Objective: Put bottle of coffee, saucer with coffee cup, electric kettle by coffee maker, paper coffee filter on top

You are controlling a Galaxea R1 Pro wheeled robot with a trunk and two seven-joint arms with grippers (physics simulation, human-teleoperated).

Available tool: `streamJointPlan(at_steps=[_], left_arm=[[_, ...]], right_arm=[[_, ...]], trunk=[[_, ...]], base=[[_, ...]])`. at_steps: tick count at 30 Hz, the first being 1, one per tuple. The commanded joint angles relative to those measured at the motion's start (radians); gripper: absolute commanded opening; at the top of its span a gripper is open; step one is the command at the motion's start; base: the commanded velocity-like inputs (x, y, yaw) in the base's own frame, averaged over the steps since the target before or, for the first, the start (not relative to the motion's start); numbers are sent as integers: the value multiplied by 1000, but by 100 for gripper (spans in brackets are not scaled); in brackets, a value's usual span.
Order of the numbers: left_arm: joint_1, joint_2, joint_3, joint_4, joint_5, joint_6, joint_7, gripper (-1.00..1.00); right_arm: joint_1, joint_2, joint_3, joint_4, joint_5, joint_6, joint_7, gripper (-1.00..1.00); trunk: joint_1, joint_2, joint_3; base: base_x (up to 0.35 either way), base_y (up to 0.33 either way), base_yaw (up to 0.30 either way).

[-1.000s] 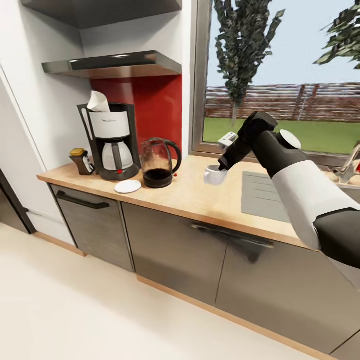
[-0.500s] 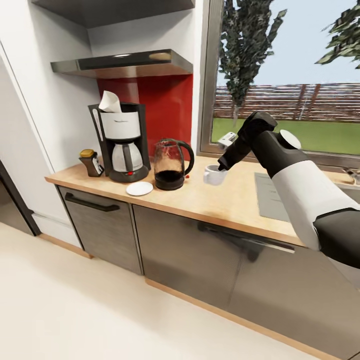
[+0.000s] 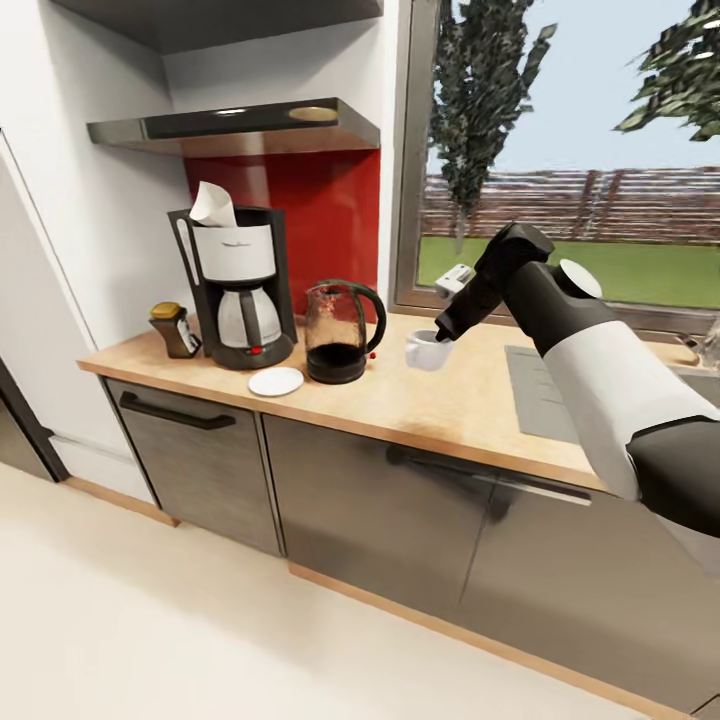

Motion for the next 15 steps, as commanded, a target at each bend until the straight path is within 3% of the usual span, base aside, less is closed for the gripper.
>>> streamJointPlan(at_steps=[1, 7, 8, 15], left_arm=[[-1, 0, 8, 1, -4, 4, -4, 100], [-1, 0, 8, 1, -4, 4, -3, 100], [-1, 0, 8, 1, -4, 4, -3, 100], [-1, 1, 8, 1, -4, 4, -3, 100]], right_arm=[[-1, 0, 3, -1, 9, 6, 11, -100], [2, 0, 4, -1, -7, 6, 11, -100], [3, 0, 4, -1, -39, 6, 11, -100], [5, 0, 4, -1, -44, 6, 12, -100]], trunk=[[0, -1, -1], [0, -1, -1], [0, -1, -1], [0, -1, 2]], base=[[0, 275, -21], [0, 288, -3], [0, 64, 0], [0, 27, -115]])
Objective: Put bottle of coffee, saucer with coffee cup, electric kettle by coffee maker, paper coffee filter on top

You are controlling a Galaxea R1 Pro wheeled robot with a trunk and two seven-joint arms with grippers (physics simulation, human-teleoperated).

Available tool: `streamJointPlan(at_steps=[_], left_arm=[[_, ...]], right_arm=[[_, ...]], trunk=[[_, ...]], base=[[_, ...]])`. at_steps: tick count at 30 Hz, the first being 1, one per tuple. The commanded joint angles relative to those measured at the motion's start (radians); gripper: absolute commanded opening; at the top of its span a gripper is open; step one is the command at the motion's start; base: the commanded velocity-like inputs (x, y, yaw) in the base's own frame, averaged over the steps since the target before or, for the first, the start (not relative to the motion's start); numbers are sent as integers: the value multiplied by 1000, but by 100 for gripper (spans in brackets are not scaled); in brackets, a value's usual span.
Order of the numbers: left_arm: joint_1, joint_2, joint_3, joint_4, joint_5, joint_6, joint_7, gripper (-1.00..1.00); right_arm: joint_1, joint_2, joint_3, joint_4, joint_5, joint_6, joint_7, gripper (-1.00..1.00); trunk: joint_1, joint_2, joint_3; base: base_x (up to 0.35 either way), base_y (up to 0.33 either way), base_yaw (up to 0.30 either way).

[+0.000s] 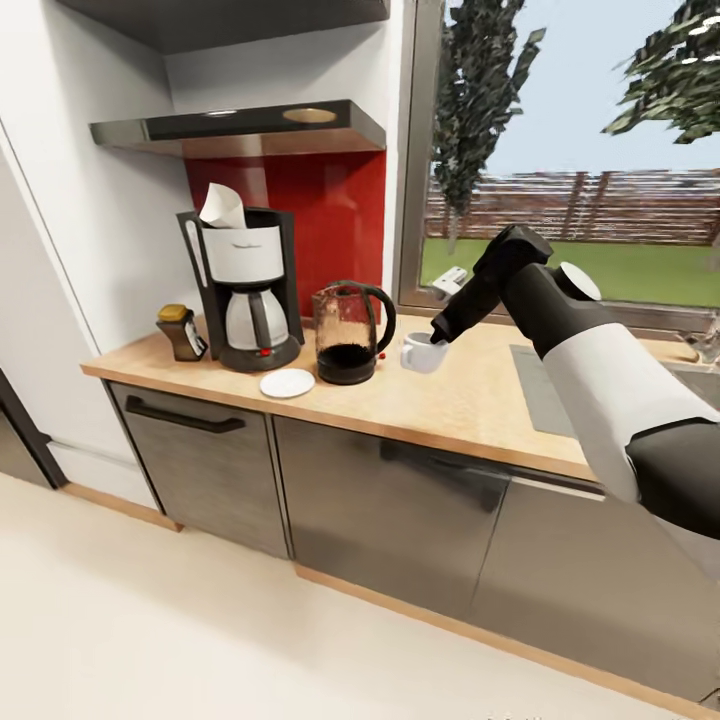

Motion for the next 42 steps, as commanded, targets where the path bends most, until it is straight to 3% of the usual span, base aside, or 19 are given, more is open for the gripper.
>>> streamJointPlan(at_steps=[1, 16, 29, 42], left_arm=[[-1, 0, 8, 1, -4, 4, -4, 100], [-1, 2, 8, 1, -4, 4, -4, 100], [-1, 3, 8, 1, -4, 4, -5, 100], [-1, 7, 8, 1, -4, 4, -5, 100]], right_arm=[[-1, -1, 3, -1, 9, 6, 11, -100], [0, -1, 3, -1, 10, 6, 11, -100], [0, -2, 2, -1, 13, 6, 10, -100], [0, -2, 1, -1, 14, 6, 10, -100]], trunk=[[0, 0, 0], [0, 0, 4], [0, 0, 12], [0, 0, 13]], base=[[0, 108, -200], [0, 270, -63], [-66, 134, -218], [-40, 213, -93]])
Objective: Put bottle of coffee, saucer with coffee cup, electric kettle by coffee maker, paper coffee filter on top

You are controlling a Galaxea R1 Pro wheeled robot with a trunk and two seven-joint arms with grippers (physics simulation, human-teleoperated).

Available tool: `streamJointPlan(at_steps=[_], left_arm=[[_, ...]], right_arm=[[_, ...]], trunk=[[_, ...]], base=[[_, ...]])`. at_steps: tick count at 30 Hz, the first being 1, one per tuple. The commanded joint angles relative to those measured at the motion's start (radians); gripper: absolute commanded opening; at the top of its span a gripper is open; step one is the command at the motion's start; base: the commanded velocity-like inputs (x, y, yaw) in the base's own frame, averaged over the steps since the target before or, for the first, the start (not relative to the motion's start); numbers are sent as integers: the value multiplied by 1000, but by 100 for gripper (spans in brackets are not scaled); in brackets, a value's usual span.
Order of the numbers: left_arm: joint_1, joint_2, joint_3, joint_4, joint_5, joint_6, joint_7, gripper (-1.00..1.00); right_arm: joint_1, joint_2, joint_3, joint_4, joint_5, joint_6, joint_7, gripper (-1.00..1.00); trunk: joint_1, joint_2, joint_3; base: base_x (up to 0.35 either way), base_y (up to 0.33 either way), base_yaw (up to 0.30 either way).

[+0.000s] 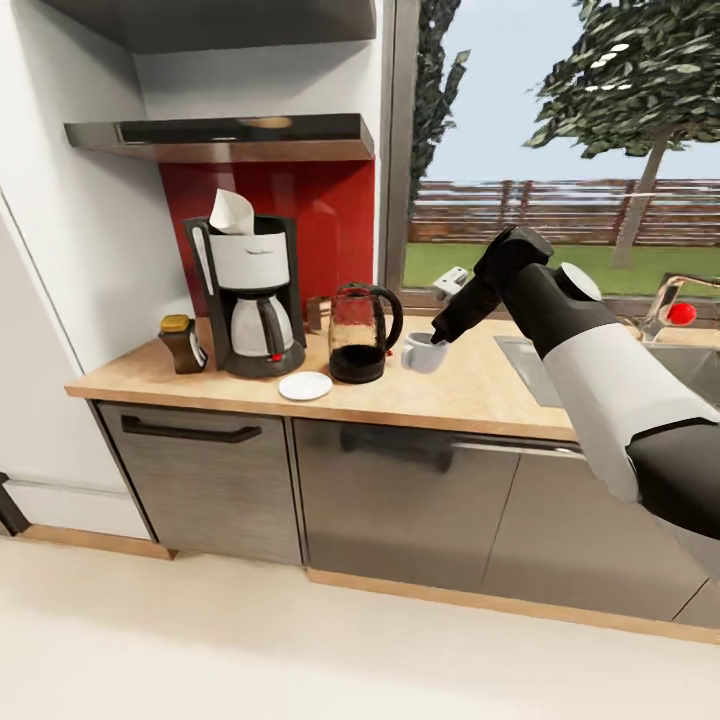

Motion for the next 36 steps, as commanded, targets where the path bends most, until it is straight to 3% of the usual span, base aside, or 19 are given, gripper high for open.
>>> streamJointPlan(at_steps=[1, 10, 36], left_arm=[[-1, 0, 8, 1, -4, 4, -4, 100], [-1, 0, 8, 1, -4, 4, -4, 100], [-1, 0, 8, 1, -4, 4, -4, 100]], right_arm=[[-1, -1, 3, -1, 9, 6, 11, -100], [-1, -1, 3, -2, 10, 6, 11, -100], [-1, -1, 3, -2, 11, 6, 10, -100]], trunk=[[0, 0, -1], [0, 0, -1], [0, 0, 8]], base=[[128, 147, -246], [149, 241, -140], [4, 198, -66]])
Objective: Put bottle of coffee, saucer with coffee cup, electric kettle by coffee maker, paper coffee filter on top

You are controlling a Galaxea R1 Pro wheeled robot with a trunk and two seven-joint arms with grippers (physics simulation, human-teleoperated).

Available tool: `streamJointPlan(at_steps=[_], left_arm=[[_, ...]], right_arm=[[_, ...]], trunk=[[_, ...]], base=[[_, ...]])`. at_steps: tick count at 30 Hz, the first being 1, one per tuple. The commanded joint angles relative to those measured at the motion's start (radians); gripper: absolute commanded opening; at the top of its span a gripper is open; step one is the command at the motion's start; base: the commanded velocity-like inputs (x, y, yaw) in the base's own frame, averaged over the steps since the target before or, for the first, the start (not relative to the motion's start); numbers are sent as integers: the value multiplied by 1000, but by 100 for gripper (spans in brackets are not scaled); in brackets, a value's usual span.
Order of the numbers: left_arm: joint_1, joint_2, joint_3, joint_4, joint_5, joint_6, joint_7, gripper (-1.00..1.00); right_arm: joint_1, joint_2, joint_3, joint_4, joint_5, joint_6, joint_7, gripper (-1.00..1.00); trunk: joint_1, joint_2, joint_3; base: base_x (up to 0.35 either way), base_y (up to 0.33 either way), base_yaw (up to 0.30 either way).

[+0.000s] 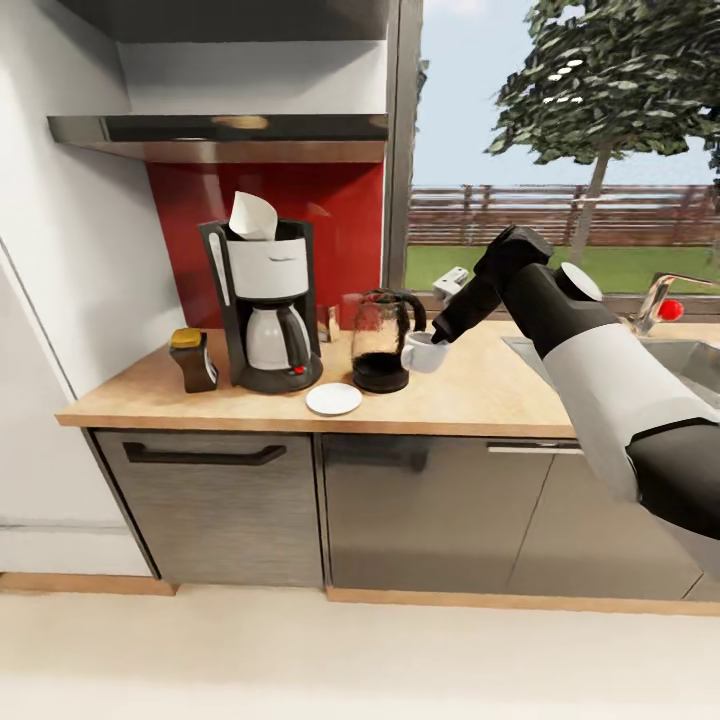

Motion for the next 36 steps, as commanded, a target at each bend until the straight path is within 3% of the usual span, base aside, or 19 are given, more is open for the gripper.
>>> streamJointPlan(at_steps=[1, 7, 18, 36], left_arm=[[-1, 0, 8, 1, -4, 4, -4, 100], [0, 1, 8, 1, -4, 4, -4, 100], [0, 1, 8, 1, -4, 3, -5, 100], [0, 8, 8, 1, -4, 3, -4, 100]], right_arm=[[-1, 0, 3, -1, 9, 6, 11, -100], [-1, 0, 3, -1, 9, 6, 11, -100], [-1, 0, 3, -1, 9, 6, 11, -100], [-1, 0, 3, 3, 9, 6, 11, -100]], trunk=[[0, -1, -1], [0, -1, 0], [0, -1, 5], [0, -1, 7]], base=[[0, 301, -11], [0, 251, -49], [-68, 143, -225], [-45, 231, -49]])
